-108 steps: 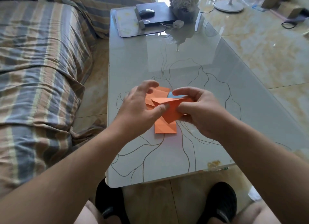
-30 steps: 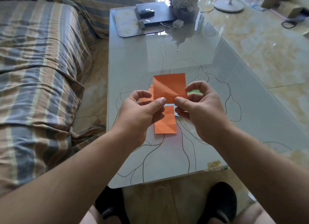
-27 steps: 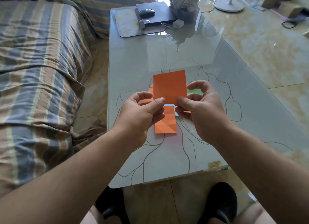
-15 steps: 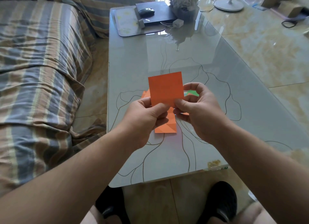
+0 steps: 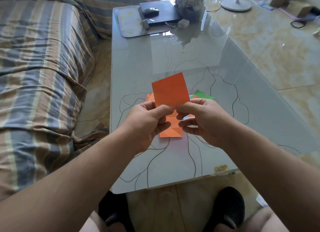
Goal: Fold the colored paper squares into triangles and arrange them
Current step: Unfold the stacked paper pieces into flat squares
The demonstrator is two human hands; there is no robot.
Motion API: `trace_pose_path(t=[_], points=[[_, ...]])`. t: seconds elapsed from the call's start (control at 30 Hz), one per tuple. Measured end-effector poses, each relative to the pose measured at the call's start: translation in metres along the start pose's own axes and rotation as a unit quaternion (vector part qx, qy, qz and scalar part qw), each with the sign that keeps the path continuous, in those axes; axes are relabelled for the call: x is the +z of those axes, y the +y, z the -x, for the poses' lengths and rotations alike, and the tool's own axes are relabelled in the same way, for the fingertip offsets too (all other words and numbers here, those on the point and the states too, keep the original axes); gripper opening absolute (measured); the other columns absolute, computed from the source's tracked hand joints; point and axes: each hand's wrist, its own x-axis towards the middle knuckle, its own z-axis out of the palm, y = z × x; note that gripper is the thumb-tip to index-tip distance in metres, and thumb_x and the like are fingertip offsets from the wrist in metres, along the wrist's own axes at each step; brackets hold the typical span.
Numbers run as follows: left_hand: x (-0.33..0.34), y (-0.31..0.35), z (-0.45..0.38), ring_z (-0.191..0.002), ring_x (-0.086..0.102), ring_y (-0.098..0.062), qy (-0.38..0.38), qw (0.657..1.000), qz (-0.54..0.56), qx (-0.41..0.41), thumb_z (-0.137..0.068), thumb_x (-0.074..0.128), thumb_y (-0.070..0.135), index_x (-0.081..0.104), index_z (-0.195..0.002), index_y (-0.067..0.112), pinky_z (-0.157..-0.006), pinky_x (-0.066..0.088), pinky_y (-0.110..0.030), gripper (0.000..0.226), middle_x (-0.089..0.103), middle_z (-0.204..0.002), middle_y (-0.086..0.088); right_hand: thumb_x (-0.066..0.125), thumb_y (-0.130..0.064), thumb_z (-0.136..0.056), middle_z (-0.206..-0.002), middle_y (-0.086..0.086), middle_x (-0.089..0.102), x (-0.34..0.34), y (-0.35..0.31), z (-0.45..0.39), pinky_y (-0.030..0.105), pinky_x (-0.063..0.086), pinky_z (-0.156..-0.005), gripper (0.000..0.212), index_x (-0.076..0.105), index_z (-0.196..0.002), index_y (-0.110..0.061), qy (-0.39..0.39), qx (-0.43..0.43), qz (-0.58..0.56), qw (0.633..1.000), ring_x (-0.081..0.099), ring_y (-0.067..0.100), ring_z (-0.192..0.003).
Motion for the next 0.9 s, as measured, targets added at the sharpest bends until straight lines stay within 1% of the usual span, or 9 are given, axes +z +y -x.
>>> trace_pose_path(t=[0.07,0.17,0.23,0.37,0.47,0.6,0.67,0.73,0.9], points=[[-0.002,0.003,0.0,-0.056,0.045,-0.011,-0.016,1.0,-0.001,-0.008,-0.089,0.075,0.003,0.07,-0.089,0.013,-0.061,0.056,-0.025,0.011,0.05,-0.067,-0.004,0.071,-0.019,-0.095,-0.079,0.003,0.071,-0.002,-0.001,-0.001,0.036,0.051,-0.074,0.007,0.072,-0.093,-0.013,0.003,-0.004,0.011,1.0,0.066,0.019,-0.068],[-0.006,0.008,0.0,-0.057,0.047,-0.01,-0.03,0.999,0.0,-0.015,-0.089,0.074,0.004,0.073,-0.096,0.01,-0.065,0.06,-0.026,0.009,0.058,-0.092,-0.016,0.071,-0.02,-0.095,-0.078,0.003,0.072,-0.004,-0.003,-0.003,0.038,0.05,-0.076,0.008,0.072,-0.094,-0.012,0.005,-0.005,0.012,1.0,0.066,0.02,-0.068],[-0.008,0.011,0.0,-0.056,0.048,-0.01,-0.025,1.0,-0.006,-0.015,-0.089,0.073,0.004,0.074,-0.096,0.01,-0.067,0.06,-0.027,0.009,0.058,-0.101,-0.017,0.072,-0.024,-0.096,-0.082,0.003,0.074,-0.007,-0.004,-0.003,0.039,0.051,-0.077,0.011,0.073,-0.096,-0.013,-0.008,0.005,0.023,1.0,0.067,0.022,-0.07],[-0.011,0.012,-0.001,-0.053,0.051,-0.008,-0.006,1.0,-0.018,-0.02,-0.087,0.076,0.006,0.073,-0.101,0.01,-0.065,0.057,-0.027,0.015,0.069,-0.096,-0.016,0.067,-0.03,-0.1,-0.089,0.004,0.078,-0.01,-0.009,0.0,0.039,0.052,-0.079,0.018,0.076,-0.095,-0.014,-0.034,0.025,0.056,0.998,0.069,0.023,-0.073],[-0.012,0.012,-0.002,-0.052,0.048,-0.008,0.001,0.999,-0.019,-0.028,-0.088,0.076,0.006,0.071,-0.098,0.01,-0.066,0.056,-0.028,0.012,0.071,-0.089,-0.012,0.065,-0.032,-0.101,-0.09,0.004,0.078,-0.009,-0.008,0.002,0.039,0.051,-0.08,0.021,0.075,-0.094,-0.014,-0.04,0.041,0.051,0.997,0.07,0.022,-0.073],[-0.014,0.012,-0.002,-0.048,0.046,-0.008,-0.01,0.998,-0.052,-0.023,-0.09,0.071,0.001,0.066,-0.096,0.012,-0.063,0.054,-0.026,0.013,0.07,-0.079,-0.007,0.07,-0.025,-0.097,-0.088,0.001,0.075,-0.007,-0.005,0.001,0.037,0.05,-0.076,0.007,0.069,-0.104,-0.023,-0.024,0.03,-0.017,0.999,0.065,0.023,-0.068],[-0.017,0.013,-0.001,-0.051,0.046,-0.009,-0.023,0.996,-0.083,-0.03,-0.09,0.069,0.001,0.065,-0.096,0.015,-0.067,0.054,-0.03,0.015,0.069,-0.075,-0.004,0.073,-0.015,-0.095,-0.086,0.001,0.072,-0.007,-0.005,-0.001,0.034,0.051,-0.07,0.022,0.065,-0.111,-0.026,-0.003,0.01,-0.055,0.998,0.064,0.021,-0.064],[-0.018,0.013,-0.001,-0.056,0.051,-0.012,-0.026,0.995,-0.092,-0.036,-0.091,0.066,0.001,0.066,-0.097,0.018,-0.073,0.053,-0.035,0.018,0.068,-0.071,-0.001,0.073,-0.006,-0.092,-0.087,0.003,0.071,-0.007,-0.005,-0.002,0.034,0.052,-0.067,0.035,0.063,-0.119,-0.026,0.017,-0.016,-0.043,0.999,0.064,0.019,-0.06],[-0.017,0.013,-0.005,-0.074,0.071,-0.026,-0.007,0.999,-0.018,0.028,-0.099,0.056,-0.001,0.057,-0.124,0.019,-0.082,0.062,-0.043,0.032,0.072,-0.083,-0.01,0.072,-0.005,-0.091,-0.081,0.005,0.076,-0.005,-0.004,0.001,0.035,0.053,-0.07,0.053,0.055,-0.133,-0.033,0.004,-0.021,0.011,1.0,0.067,0.022,-0.064]])
